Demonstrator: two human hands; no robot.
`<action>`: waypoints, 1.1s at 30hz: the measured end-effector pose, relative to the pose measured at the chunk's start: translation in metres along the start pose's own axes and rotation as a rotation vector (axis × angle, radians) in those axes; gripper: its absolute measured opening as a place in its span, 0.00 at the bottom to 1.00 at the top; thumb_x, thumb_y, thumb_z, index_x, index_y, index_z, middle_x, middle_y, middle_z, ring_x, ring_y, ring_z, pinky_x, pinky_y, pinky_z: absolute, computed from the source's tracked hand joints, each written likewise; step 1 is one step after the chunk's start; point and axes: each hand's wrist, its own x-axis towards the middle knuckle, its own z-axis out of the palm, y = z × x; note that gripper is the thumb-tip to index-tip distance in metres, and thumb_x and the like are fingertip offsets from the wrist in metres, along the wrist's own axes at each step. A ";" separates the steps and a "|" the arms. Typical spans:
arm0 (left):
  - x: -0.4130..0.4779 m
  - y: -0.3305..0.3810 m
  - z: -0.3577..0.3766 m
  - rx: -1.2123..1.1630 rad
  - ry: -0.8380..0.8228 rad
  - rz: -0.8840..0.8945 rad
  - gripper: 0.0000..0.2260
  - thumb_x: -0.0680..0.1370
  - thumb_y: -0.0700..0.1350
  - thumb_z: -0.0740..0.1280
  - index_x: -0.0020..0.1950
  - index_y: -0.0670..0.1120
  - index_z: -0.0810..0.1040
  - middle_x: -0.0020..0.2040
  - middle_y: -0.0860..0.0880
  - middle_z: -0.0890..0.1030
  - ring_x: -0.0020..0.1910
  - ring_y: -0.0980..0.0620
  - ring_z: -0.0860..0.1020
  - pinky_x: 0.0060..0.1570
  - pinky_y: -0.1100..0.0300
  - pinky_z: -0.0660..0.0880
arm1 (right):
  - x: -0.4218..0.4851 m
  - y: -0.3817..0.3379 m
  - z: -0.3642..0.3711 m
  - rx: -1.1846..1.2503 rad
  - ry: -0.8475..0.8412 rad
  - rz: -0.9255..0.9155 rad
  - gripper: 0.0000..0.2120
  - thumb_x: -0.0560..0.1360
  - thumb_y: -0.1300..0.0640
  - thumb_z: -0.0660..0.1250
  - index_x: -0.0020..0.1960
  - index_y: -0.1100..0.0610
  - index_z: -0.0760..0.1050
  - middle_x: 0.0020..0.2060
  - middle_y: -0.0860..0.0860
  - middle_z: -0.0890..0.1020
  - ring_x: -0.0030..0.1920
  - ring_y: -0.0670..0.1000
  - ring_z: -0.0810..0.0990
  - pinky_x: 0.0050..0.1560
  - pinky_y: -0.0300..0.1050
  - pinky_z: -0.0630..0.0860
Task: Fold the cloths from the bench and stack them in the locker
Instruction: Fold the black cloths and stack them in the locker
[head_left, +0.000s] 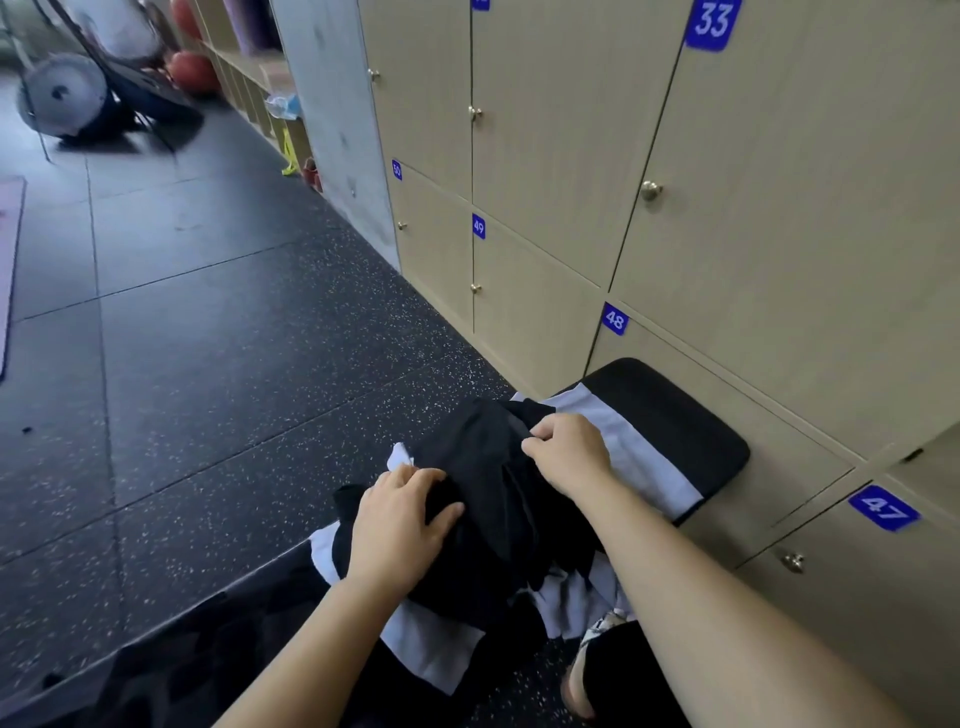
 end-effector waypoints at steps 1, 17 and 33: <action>0.000 0.001 0.000 0.001 -0.001 -0.001 0.18 0.73 0.55 0.74 0.59 0.49 0.81 0.52 0.49 0.80 0.54 0.45 0.77 0.57 0.52 0.71 | 0.000 0.000 -0.001 0.055 0.021 -0.006 0.09 0.72 0.60 0.64 0.33 0.60 0.74 0.28 0.49 0.71 0.31 0.50 0.68 0.34 0.43 0.64; 0.009 0.086 -0.067 -1.143 -0.164 -0.367 0.21 0.81 0.59 0.59 0.53 0.43 0.82 0.48 0.46 0.84 0.47 0.51 0.81 0.50 0.59 0.76 | -0.062 -0.034 -0.080 1.166 -0.110 -0.181 0.07 0.77 0.64 0.65 0.42 0.58 0.79 0.40 0.57 0.82 0.45 0.56 0.80 0.54 0.53 0.77; 0.003 0.181 -0.124 -0.927 0.200 0.055 0.10 0.78 0.49 0.68 0.44 0.42 0.80 0.47 0.42 0.79 0.46 0.49 0.78 0.49 0.51 0.76 | -0.133 -0.019 -0.178 0.905 0.391 -0.320 0.05 0.75 0.64 0.69 0.40 0.61 0.79 0.29 0.47 0.81 0.30 0.39 0.79 0.32 0.30 0.72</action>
